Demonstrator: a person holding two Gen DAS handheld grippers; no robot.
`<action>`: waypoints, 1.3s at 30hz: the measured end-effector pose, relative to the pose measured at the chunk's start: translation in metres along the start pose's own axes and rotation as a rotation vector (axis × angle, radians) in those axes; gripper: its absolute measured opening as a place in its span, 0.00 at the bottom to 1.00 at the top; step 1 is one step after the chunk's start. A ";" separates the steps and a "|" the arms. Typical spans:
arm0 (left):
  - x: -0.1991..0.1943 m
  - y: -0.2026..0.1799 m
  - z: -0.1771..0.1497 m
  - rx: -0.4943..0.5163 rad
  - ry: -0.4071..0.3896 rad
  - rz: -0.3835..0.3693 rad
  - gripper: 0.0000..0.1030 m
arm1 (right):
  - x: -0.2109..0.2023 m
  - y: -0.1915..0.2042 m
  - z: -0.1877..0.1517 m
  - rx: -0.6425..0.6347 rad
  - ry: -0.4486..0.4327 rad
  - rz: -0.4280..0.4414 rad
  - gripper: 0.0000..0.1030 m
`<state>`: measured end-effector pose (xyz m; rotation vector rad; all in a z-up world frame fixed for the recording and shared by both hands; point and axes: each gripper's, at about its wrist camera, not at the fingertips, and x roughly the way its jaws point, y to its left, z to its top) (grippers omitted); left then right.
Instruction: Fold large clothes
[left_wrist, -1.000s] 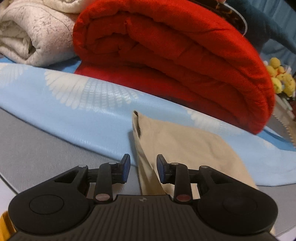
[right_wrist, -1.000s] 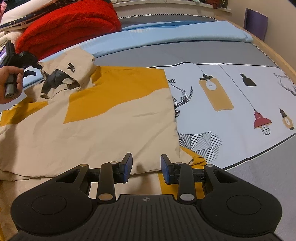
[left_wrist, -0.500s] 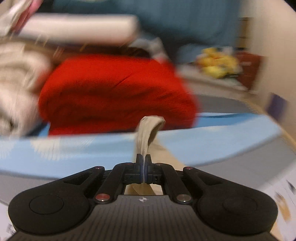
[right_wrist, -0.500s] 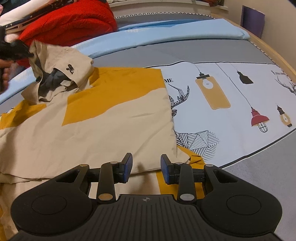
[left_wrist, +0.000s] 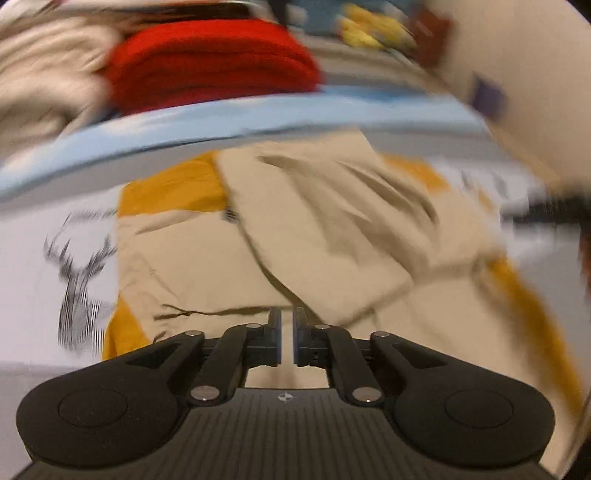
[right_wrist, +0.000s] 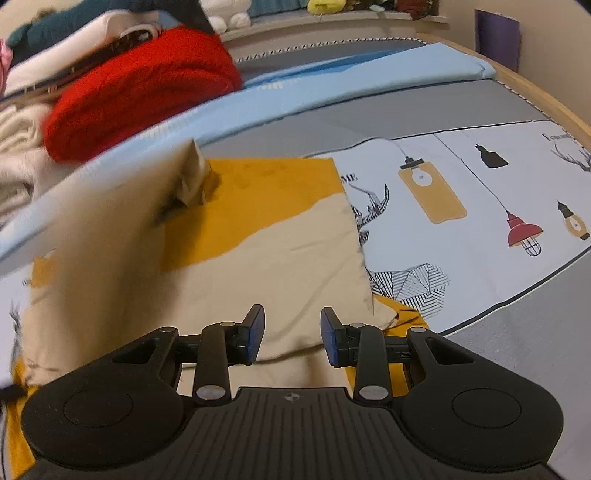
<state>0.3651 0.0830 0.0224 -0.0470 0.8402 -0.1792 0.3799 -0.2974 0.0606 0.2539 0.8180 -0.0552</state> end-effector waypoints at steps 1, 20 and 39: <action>-0.001 0.003 0.007 -0.067 -0.017 0.009 0.08 | -0.002 0.000 0.001 0.012 -0.014 0.016 0.34; 0.129 0.038 0.007 -0.600 0.125 -0.142 0.23 | 0.062 0.033 -0.012 0.193 0.113 0.215 0.34; 0.108 0.030 0.022 -0.451 0.079 -0.055 0.12 | 0.081 0.031 -0.025 0.280 0.139 0.129 0.00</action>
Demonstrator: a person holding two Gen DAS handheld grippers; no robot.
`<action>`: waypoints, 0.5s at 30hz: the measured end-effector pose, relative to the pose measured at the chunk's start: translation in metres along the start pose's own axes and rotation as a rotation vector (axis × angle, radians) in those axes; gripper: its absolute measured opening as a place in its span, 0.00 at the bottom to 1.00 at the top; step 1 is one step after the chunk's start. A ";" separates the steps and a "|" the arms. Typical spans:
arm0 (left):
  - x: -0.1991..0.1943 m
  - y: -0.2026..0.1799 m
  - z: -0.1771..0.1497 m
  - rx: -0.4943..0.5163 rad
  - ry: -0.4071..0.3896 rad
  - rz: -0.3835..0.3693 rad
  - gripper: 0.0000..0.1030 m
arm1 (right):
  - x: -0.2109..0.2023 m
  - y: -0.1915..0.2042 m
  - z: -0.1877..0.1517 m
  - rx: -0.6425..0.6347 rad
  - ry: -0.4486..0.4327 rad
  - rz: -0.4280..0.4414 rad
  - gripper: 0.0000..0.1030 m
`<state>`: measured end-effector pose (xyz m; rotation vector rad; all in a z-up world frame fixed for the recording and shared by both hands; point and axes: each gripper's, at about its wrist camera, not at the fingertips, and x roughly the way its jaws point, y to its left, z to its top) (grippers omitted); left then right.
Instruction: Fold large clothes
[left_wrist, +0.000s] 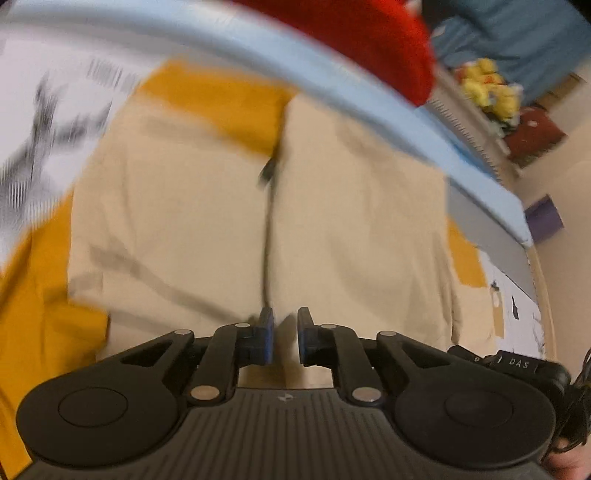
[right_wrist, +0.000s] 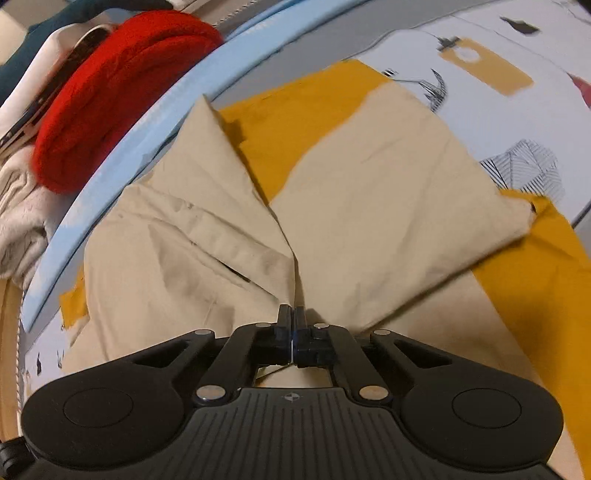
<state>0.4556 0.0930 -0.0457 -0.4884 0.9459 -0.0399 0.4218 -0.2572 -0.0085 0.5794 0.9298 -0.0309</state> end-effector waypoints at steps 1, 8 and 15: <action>-0.005 -0.005 -0.001 0.043 -0.037 -0.009 0.12 | -0.005 0.005 0.000 -0.031 -0.026 -0.009 0.00; 0.029 -0.022 -0.022 0.098 0.074 -0.035 0.15 | -0.029 0.015 0.005 -0.063 -0.175 0.054 0.12; 0.025 -0.026 -0.021 0.124 0.063 -0.002 0.21 | 0.003 -0.004 0.003 0.010 0.001 -0.004 0.29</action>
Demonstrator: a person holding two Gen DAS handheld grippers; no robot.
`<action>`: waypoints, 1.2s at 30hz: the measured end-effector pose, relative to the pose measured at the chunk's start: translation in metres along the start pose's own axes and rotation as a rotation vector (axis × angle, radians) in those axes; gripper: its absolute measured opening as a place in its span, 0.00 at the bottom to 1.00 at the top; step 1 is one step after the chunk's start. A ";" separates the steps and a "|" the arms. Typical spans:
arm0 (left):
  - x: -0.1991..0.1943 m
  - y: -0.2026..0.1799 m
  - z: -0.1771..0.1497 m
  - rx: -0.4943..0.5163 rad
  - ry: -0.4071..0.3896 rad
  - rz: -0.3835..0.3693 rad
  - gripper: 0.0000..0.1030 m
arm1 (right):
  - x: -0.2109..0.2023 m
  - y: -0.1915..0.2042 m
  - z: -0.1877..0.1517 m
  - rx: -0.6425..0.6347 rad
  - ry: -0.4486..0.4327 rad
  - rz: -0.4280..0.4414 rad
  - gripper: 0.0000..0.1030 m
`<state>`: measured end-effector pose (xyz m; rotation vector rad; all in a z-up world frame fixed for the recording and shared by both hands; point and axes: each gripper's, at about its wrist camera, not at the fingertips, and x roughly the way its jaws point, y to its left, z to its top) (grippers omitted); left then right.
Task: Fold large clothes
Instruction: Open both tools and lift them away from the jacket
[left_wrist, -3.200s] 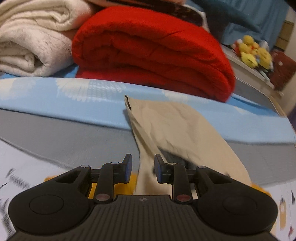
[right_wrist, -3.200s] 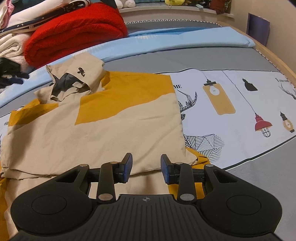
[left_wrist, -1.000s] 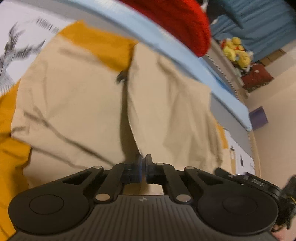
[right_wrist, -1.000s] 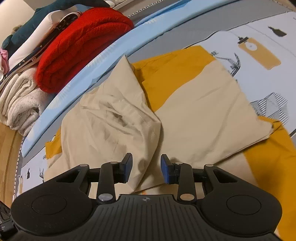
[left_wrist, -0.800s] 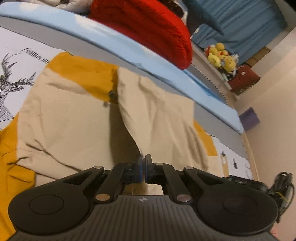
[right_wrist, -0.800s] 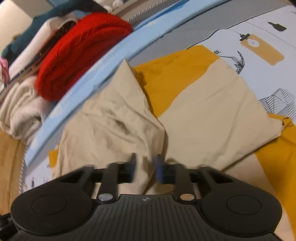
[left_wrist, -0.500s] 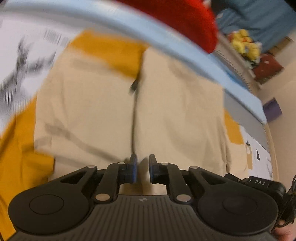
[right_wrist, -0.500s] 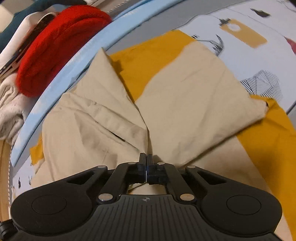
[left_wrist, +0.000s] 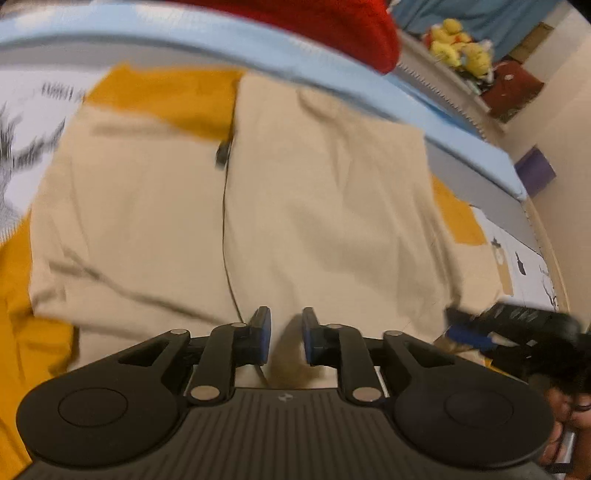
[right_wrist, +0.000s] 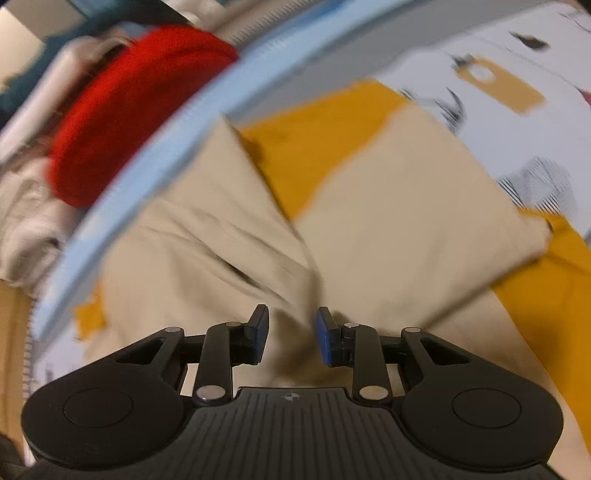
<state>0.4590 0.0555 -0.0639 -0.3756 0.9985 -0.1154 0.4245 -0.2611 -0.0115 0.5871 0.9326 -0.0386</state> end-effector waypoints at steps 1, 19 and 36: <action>0.000 0.001 0.001 -0.003 0.010 0.015 0.22 | 0.004 0.001 -0.001 -0.010 0.020 -0.024 0.29; -0.220 -0.002 -0.011 0.197 -0.532 0.067 0.25 | -0.212 0.024 -0.008 -0.331 -0.585 0.169 0.29; -0.568 0.004 -0.208 0.165 -0.752 0.044 0.25 | -0.580 -0.080 -0.145 -0.386 -0.988 0.225 0.34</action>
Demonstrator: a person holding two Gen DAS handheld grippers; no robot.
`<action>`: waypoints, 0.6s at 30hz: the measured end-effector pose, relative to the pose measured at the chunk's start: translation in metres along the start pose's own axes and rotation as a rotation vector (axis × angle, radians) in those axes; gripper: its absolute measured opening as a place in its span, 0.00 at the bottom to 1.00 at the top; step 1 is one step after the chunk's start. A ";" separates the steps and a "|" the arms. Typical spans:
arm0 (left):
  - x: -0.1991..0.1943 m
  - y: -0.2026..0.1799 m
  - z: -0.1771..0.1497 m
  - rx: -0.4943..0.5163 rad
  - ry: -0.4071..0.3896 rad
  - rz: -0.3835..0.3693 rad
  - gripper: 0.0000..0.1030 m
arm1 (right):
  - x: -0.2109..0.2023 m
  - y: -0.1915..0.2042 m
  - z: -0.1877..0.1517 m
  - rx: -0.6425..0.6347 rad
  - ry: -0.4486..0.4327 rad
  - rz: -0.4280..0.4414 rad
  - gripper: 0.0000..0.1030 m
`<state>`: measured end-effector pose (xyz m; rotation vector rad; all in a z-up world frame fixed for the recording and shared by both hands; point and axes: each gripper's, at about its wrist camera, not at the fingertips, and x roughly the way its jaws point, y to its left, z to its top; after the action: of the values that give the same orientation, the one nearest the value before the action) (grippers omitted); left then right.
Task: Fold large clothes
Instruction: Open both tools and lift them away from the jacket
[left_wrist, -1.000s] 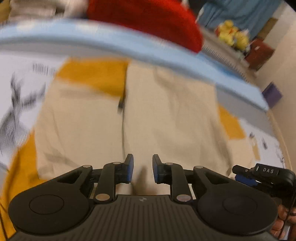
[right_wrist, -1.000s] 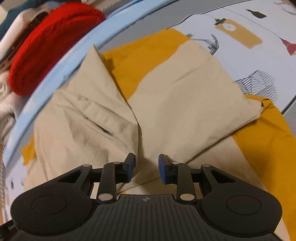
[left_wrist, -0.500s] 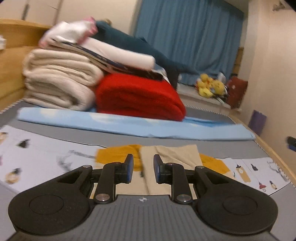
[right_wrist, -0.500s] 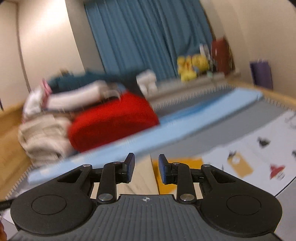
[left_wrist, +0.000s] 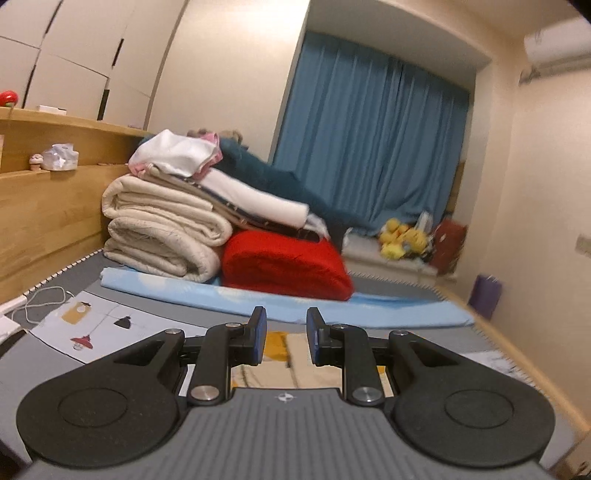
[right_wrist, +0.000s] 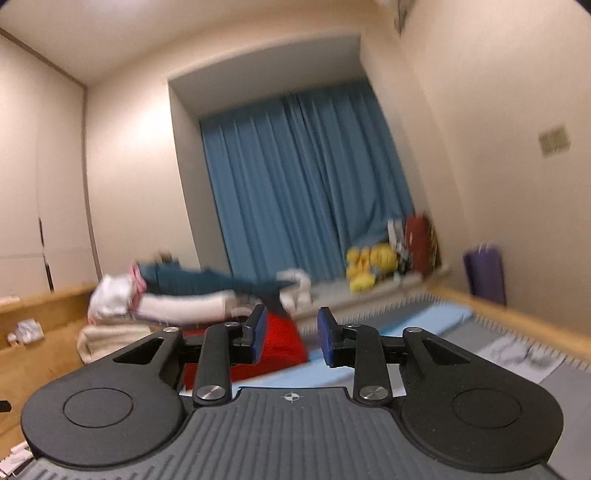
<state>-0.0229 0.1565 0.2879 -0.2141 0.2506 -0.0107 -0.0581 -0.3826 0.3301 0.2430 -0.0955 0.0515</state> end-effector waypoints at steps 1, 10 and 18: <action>-0.011 -0.002 -0.001 -0.006 -0.007 -0.011 0.27 | -0.019 -0.004 0.009 -0.002 -0.023 -0.005 0.34; 0.017 -0.008 -0.111 -0.001 0.108 -0.003 0.38 | -0.053 -0.059 -0.021 0.049 0.010 -0.119 0.41; 0.118 0.038 -0.242 -0.001 0.478 0.252 0.37 | 0.046 -0.103 -0.205 0.070 0.363 -0.248 0.41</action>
<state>0.0306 0.1387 0.0216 -0.1775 0.7525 0.1898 0.0117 -0.4310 0.1116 0.3102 0.2985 -0.1485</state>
